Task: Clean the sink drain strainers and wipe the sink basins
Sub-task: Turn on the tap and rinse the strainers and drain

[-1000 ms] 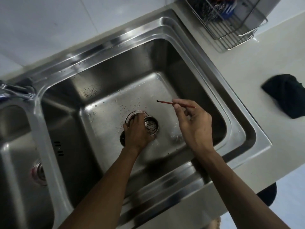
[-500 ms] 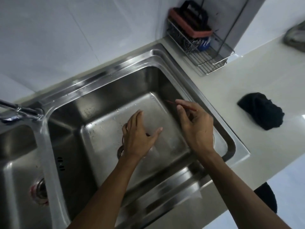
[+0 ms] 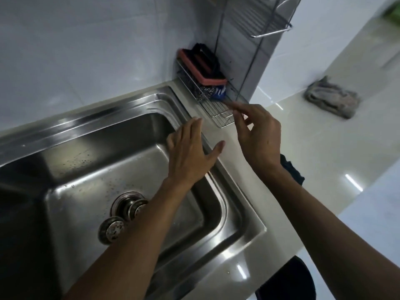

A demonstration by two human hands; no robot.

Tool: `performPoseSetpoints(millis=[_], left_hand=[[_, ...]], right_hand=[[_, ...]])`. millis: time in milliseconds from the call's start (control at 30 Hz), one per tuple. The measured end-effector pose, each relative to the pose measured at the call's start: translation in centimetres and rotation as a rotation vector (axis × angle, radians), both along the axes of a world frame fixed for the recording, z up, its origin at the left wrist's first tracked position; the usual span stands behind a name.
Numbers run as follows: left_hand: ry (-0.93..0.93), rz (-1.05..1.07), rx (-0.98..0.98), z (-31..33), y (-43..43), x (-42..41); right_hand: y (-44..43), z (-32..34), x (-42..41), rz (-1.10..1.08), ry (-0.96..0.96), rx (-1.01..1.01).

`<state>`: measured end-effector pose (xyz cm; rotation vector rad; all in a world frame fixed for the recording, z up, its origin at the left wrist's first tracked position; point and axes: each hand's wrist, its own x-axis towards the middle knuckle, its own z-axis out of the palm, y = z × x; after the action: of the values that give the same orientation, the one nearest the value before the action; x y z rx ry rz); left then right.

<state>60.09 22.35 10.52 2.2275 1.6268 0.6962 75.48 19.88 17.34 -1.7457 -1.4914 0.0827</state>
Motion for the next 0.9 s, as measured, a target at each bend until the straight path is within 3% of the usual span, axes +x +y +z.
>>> performPoseSetpoints(millis=[533, 900], left_hand=[[0.107, 0.080, 0.020, -0.7, 2.0, 1.8], [0.116, 0.113, 0.005, -1.1, 1.6, 1.8]], right_hand=[[6.4, -3.1, 3.7, 0.013, -0.495, 0.005], [7.2, -4.0, 4.4, 0.115, -0.487, -0.090]])
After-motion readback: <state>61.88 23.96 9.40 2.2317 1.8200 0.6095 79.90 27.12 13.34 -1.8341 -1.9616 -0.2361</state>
